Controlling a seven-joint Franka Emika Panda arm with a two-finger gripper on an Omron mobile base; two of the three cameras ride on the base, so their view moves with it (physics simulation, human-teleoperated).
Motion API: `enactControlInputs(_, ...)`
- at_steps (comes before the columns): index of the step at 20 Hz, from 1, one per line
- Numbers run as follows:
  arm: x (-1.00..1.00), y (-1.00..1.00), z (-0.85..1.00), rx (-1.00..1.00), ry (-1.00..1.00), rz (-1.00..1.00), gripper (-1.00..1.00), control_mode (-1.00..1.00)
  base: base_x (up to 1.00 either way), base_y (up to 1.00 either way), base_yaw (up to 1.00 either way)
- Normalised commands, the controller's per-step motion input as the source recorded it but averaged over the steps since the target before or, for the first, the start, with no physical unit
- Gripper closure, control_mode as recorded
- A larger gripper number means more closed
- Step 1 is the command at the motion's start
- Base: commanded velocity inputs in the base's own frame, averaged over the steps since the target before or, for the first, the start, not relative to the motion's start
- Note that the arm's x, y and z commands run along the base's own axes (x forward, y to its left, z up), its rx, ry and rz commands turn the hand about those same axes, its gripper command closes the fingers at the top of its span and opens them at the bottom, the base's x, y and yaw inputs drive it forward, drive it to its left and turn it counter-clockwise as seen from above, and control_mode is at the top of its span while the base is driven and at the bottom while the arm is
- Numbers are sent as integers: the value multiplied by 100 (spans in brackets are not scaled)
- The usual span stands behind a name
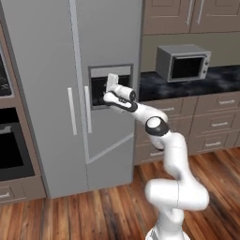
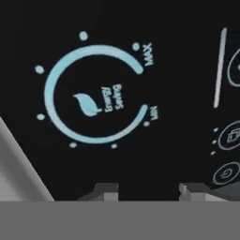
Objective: Take the bottled waters from the counter and place them in the freezer to freeze. Close the freezer door after placing the bottles.
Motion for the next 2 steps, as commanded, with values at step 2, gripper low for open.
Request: enactControlInputs(2, -100, 65, 0, 0, 0, -2, -100, -100, 0, 0, 0)
